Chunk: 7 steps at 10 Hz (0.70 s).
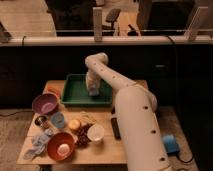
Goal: Wipe tray with sponge
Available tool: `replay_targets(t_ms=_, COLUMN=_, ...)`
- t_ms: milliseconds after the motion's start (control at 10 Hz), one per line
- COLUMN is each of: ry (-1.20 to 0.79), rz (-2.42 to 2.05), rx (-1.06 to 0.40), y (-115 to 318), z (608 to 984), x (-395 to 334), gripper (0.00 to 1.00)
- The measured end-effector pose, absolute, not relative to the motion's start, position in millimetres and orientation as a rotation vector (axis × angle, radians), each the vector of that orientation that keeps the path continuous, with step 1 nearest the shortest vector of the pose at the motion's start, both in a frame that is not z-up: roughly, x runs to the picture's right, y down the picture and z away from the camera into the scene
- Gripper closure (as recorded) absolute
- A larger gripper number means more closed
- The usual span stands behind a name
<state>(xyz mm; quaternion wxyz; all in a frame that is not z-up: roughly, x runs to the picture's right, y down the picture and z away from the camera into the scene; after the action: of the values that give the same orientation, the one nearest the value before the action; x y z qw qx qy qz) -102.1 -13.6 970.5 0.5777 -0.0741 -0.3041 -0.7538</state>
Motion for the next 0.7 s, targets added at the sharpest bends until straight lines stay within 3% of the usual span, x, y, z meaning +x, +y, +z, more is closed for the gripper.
replay_targets(t_ms=400, ry=-0.828, rz=-1.790, rx=-0.097, y=16.9, z=940.4, x=-102.7, gripper=0.97)
replay_targets(t_ms=700, ry=-0.847, rz=-1.744, rx=-0.104, y=24.4, z=942.7, x=-72.3, gripper=0.97)
